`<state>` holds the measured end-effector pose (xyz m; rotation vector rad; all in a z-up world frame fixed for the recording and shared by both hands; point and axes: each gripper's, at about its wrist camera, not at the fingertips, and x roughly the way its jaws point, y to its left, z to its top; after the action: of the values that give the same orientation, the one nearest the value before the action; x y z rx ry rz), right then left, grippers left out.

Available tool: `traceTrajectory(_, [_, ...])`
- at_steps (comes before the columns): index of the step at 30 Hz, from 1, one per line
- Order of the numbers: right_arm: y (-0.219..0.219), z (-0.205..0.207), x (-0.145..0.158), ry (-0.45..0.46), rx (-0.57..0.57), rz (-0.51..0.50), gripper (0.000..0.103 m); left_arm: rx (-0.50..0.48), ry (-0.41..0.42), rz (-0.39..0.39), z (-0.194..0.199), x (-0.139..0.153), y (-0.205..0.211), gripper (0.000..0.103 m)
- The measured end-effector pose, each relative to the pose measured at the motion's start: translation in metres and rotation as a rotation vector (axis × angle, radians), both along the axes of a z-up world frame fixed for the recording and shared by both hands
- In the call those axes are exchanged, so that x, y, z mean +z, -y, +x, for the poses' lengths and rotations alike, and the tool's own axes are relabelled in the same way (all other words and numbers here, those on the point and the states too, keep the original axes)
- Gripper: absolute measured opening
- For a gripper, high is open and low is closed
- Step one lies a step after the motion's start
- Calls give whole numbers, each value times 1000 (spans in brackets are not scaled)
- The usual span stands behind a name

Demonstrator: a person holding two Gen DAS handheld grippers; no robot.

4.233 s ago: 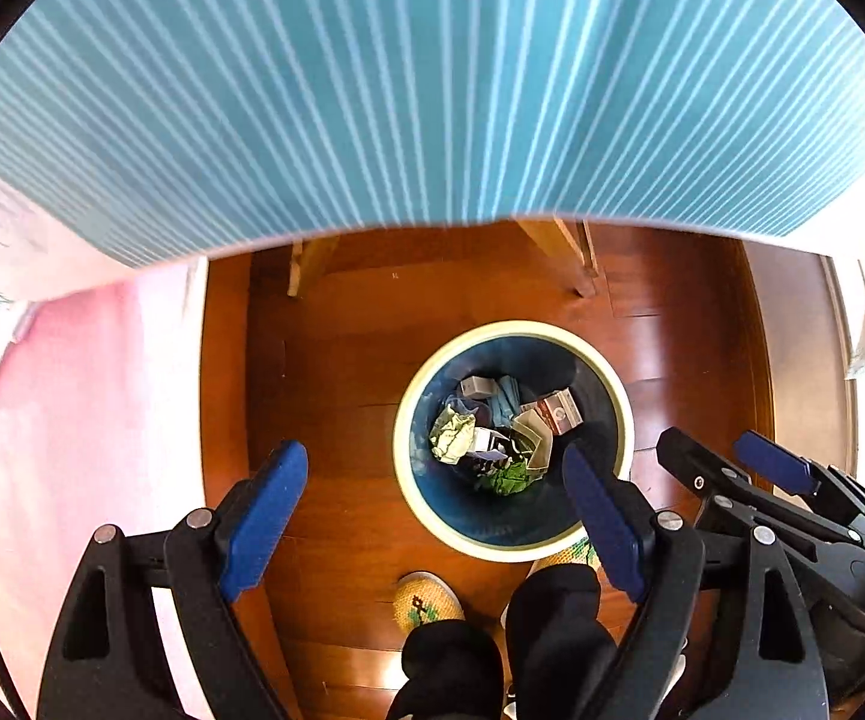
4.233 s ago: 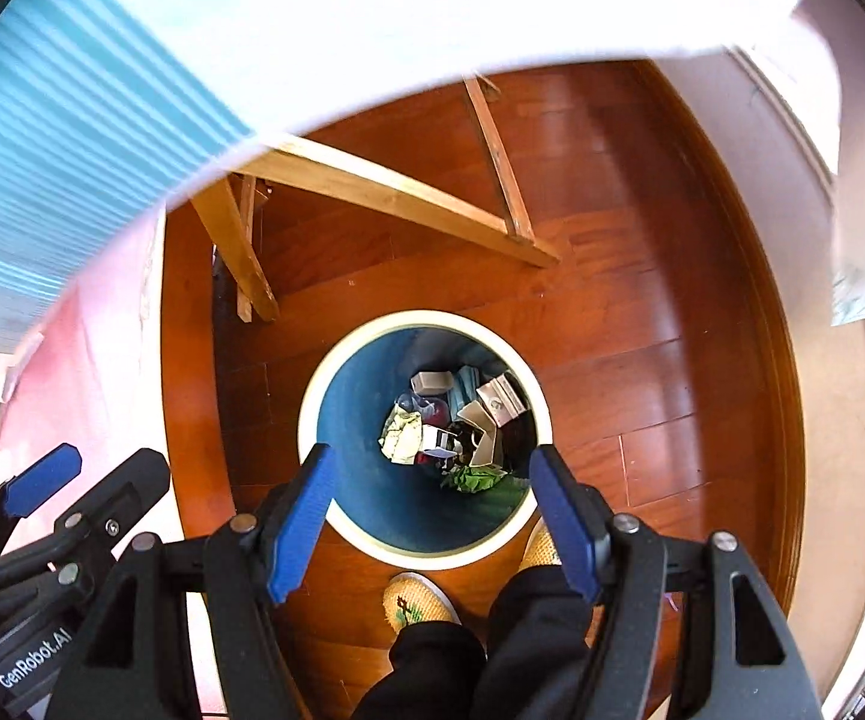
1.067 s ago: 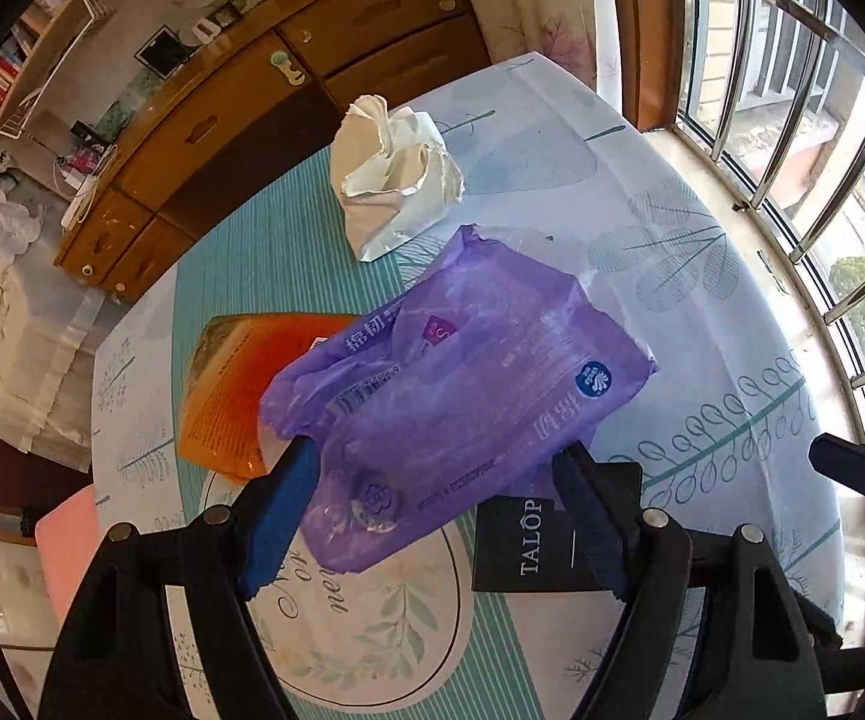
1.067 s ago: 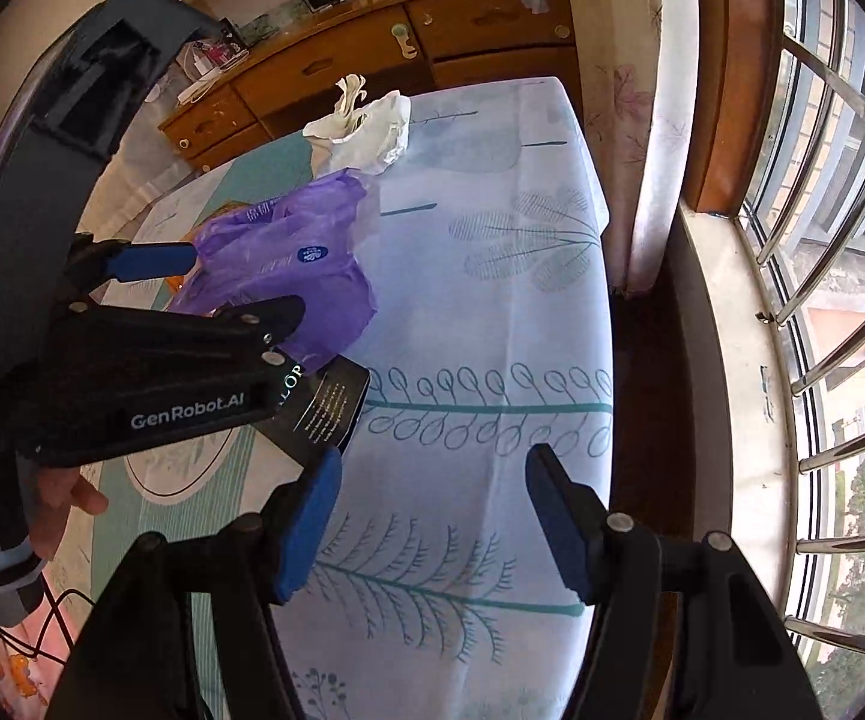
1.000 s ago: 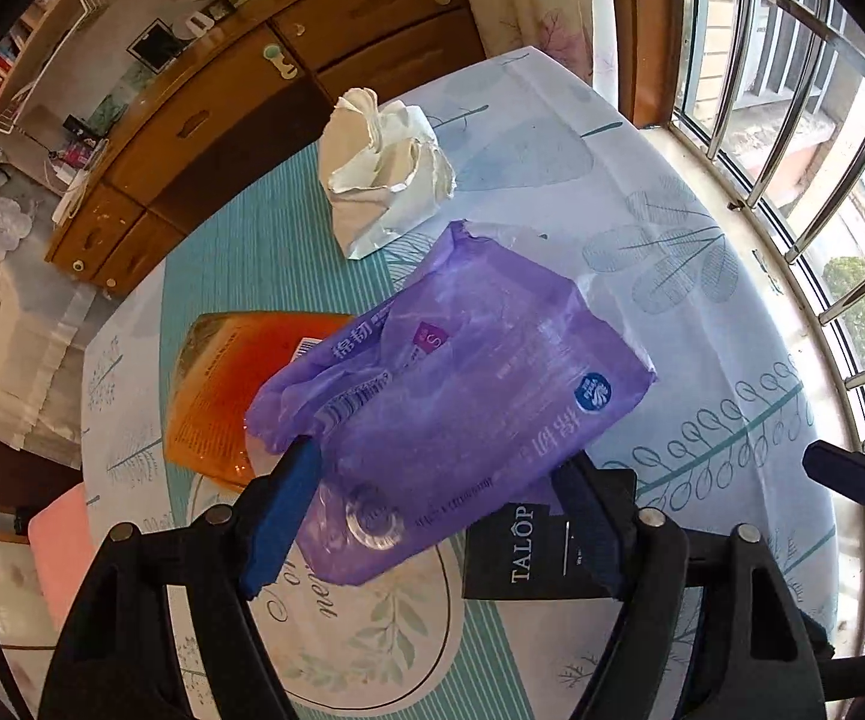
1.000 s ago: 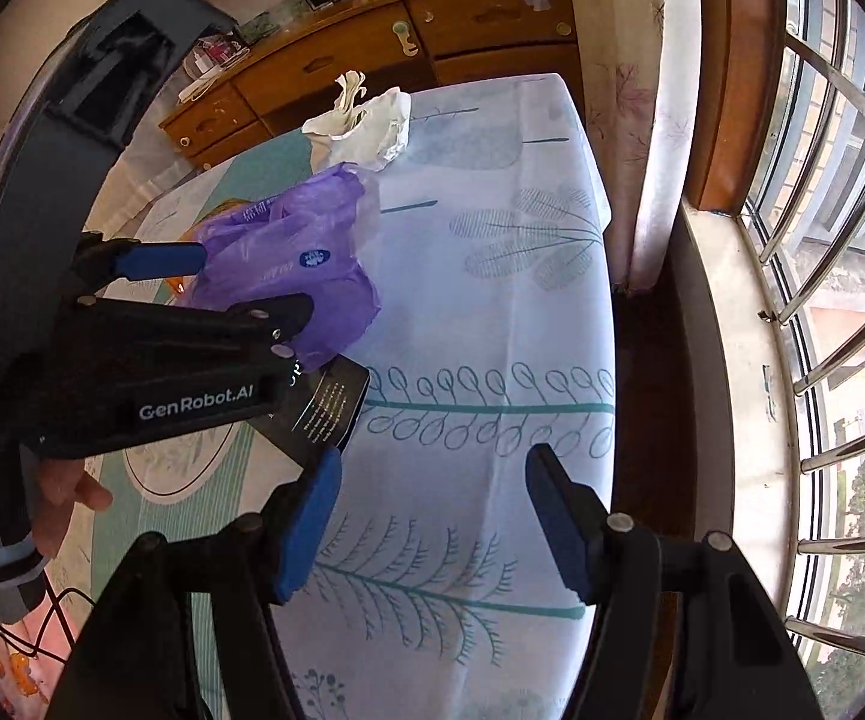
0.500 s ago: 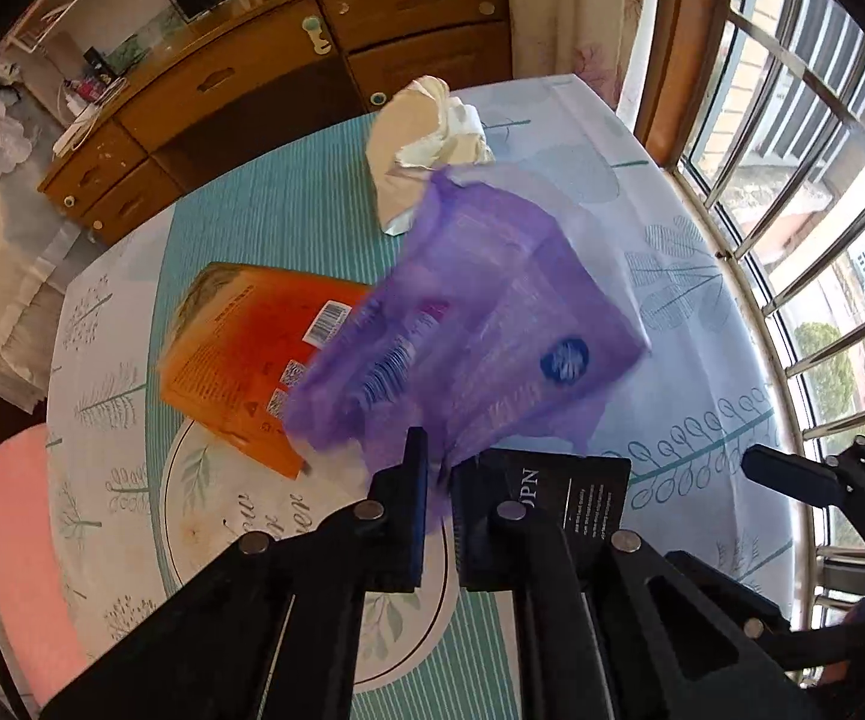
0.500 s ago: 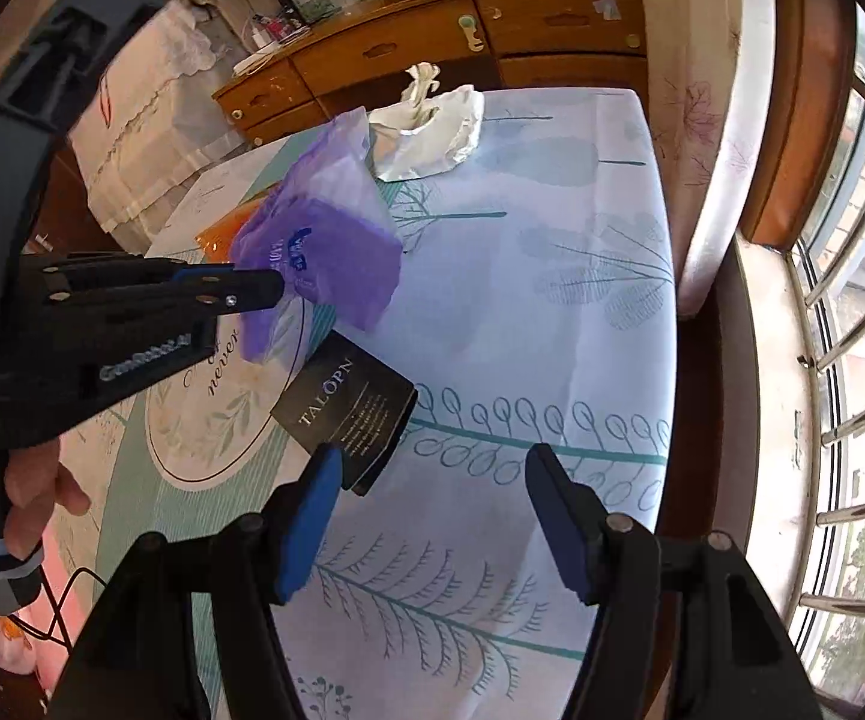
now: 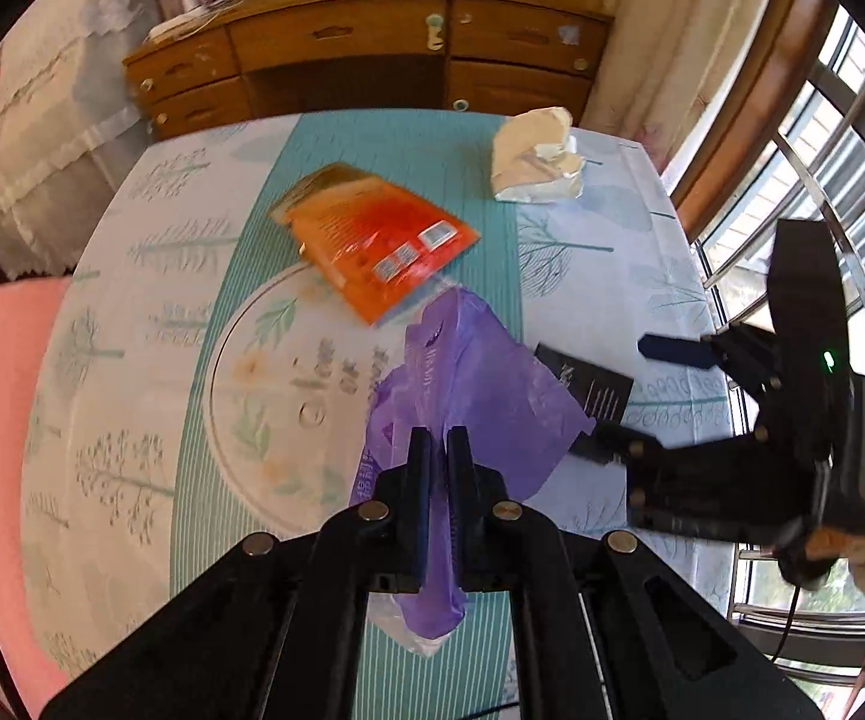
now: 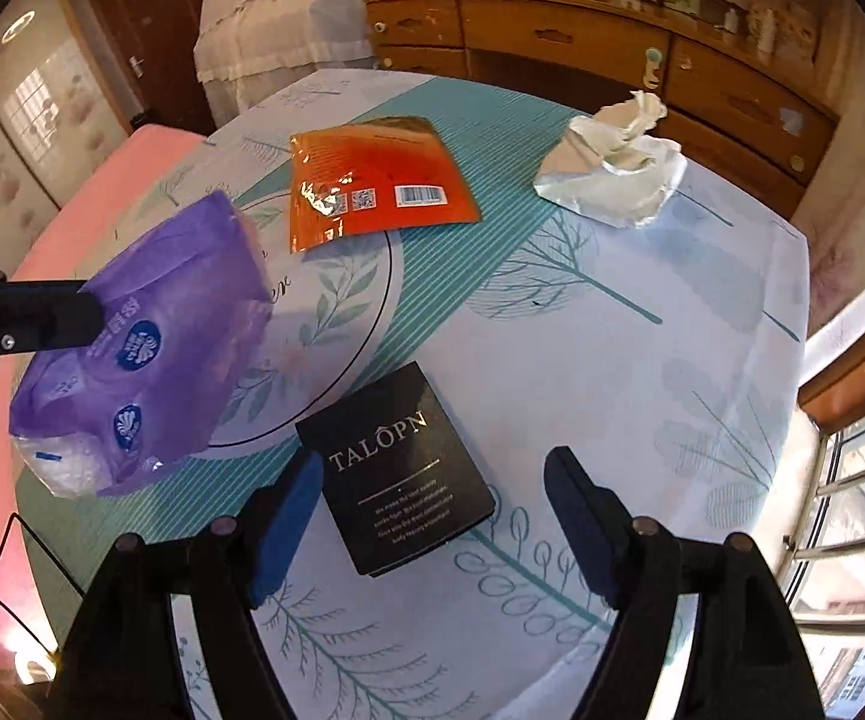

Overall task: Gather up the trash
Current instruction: 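Lift the purple bag and black card off the table with both grippers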

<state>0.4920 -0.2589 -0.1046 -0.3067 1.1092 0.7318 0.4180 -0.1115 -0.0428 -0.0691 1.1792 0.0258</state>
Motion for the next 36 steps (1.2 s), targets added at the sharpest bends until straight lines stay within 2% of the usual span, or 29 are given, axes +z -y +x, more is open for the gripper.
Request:
traceTrajectory(8, [-31,-5,-15,9,163,-110,77,66,-66,-37,-34,-16,-28,3])
traceTrajectory(13, [-37,-18,-19,43,203,-149,77,70,-112,-65,-44,-29,-35,8])
traceTrajectory(15, [-37,-18,-19,35,190,-147,77,77,-126,-81,-45,-33,-37,18])
traceTrajectory(16, [-37,-19,-19,35,189,-149,77,83,-134,-97,-44,-35,-38,31])
traceTrajectory(17, [-37,-19,-19,34,186,-151,77,89,-141,-119,-42,-37,-40,48])
traceTrajectory(19, [-36,-20,-18,33,179,-151,77,108,-148,-178,-41,-38,-44,65])
traceTrajectory(21, [-36,-22,-18,35,171,-149,76,111,-146,-207,-38,-40,-45,65])
traceTrajectory(24, [-35,-25,-17,38,162,-145,72,109,-171,-186,-31,-47,-43,66])
traceTrajectory(26, [-34,-28,-16,41,161,-142,61,107,-200,-173,-24,-55,-42,66])
traceTrajectory(27, [-34,-29,-15,43,161,-141,59,108,-211,-172,-21,-60,-41,66])
traceTrajectory(33, [-32,-32,-15,28,123,-156,58,147,-258,-124,-10,-85,-43,66])
traceTrajectory(34, [-32,-34,-15,25,116,-156,58,150,-266,-116,-10,-89,-43,62])
traceTrajectory(35, [-31,-36,-15,19,108,-152,58,150,-273,-103,-9,-94,-43,46])
traceTrajectory(36, [-30,-39,-14,12,95,-144,58,146,-282,-88,-9,-96,-43,42])
